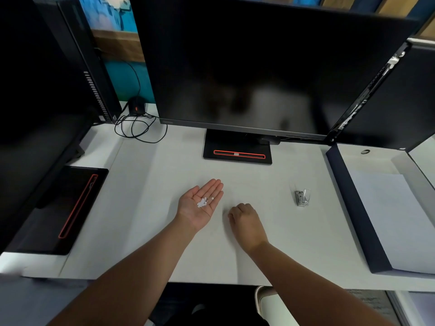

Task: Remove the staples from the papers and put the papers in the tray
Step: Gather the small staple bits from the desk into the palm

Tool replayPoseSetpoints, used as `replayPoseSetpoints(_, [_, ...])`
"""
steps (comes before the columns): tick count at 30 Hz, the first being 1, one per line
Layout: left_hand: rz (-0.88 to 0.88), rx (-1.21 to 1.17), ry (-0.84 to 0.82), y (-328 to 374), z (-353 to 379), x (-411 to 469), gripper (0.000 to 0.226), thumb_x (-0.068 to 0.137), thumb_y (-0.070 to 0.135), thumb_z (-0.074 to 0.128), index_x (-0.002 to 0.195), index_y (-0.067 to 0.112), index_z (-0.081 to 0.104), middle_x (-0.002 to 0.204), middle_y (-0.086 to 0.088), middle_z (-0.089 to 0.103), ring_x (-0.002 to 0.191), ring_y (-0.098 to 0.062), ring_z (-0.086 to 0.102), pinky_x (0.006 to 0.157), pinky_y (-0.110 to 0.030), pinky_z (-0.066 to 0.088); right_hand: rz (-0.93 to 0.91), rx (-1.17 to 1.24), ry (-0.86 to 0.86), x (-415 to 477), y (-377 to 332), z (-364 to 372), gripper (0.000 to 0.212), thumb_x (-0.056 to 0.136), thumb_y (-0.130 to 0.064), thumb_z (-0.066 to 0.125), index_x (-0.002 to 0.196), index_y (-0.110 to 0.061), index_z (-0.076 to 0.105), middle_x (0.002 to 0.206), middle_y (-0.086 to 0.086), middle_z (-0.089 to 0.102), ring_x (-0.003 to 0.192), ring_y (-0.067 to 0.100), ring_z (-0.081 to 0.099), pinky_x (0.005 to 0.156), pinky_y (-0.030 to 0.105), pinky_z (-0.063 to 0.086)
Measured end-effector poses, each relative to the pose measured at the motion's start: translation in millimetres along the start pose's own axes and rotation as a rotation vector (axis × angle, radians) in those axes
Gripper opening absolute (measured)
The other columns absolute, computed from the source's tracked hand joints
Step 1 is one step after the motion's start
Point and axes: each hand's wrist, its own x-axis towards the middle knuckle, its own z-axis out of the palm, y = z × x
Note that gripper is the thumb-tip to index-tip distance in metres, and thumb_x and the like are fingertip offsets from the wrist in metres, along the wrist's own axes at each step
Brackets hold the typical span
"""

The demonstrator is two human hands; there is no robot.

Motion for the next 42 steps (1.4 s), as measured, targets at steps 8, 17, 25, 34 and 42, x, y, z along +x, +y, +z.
replayPoseSetpoints(8, [0.008, -0.006, -0.006, 4, -1, -1, 0.044, 0.101, 0.019, 0.03, 0.111, -0.012, 0.061, 0.116, -0.024, 0.066, 0.112, -0.034, 0.061, 0.097, -0.043, 0.048, 0.019, 0.074, 0.003, 5, 0, -4, 0.019, 0.071, 0.006, 0.069, 0.063, -0.006, 0.058, 0.061, 0.008, 0.056, 0.057, 0.027, 0.053, 0.052, 0.035, 0.051])
replayPoseSetpoints(17, [-0.02, 0.06, 0.022, -4, 1, -2, 0.046, 0.1, 0.021, 0.029, 0.114, -0.006, 0.063, 0.118, -0.02, 0.067, 0.111, -0.028, 0.064, 0.102, -0.034, 0.045, -0.08, 0.332, 0.139, 19, -49, -32, 0.012, 0.085, -0.006, 0.055, 0.082, -0.004, 0.066, 0.079, 0.011, 0.063, 0.076, 0.024, 0.053, 0.068, 0.03, 0.045])
replayPoseSetpoints(25, [-0.039, 0.067, 0.018, -4, 3, -5, 0.047, 0.1, 0.022, 0.028, 0.118, -0.004, 0.063, 0.119, -0.018, 0.067, 0.113, -0.026, 0.062, 0.107, -0.035, 0.041, -0.112, 0.316, 0.058, 24, -52, -28, 0.012, 0.074, -0.002, 0.058, 0.08, -0.003, 0.068, 0.077, 0.01, 0.068, 0.07, 0.026, 0.058, 0.064, 0.03, 0.044])
replayPoseSetpoints(34, [-0.021, 0.064, 0.017, -4, 2, -5, 0.046, 0.099, 0.022, 0.03, 0.115, -0.005, 0.064, 0.116, -0.019, 0.068, 0.11, -0.027, 0.064, 0.1, -0.034, 0.045, -0.079, 0.405, 0.071, 25, -48, -33, 0.012, 0.082, -0.003, 0.06, 0.086, -0.008, 0.07, 0.082, 0.007, 0.068, 0.077, 0.022, 0.057, 0.069, 0.03, 0.047])
replayPoseSetpoints(42, [0.002, -0.017, 0.005, 2, -1, 0, 0.044, 0.101, 0.019, 0.031, 0.11, -0.011, 0.062, 0.115, -0.024, 0.067, 0.108, -0.034, 0.063, 0.093, -0.042, 0.05, 0.076, 0.495, 0.121, 25, -7, -40, 0.03, 0.085, 0.007, 0.051, 0.099, -0.01, 0.071, 0.093, 0.004, 0.067, 0.087, 0.013, 0.06, 0.076, 0.002, 0.037])
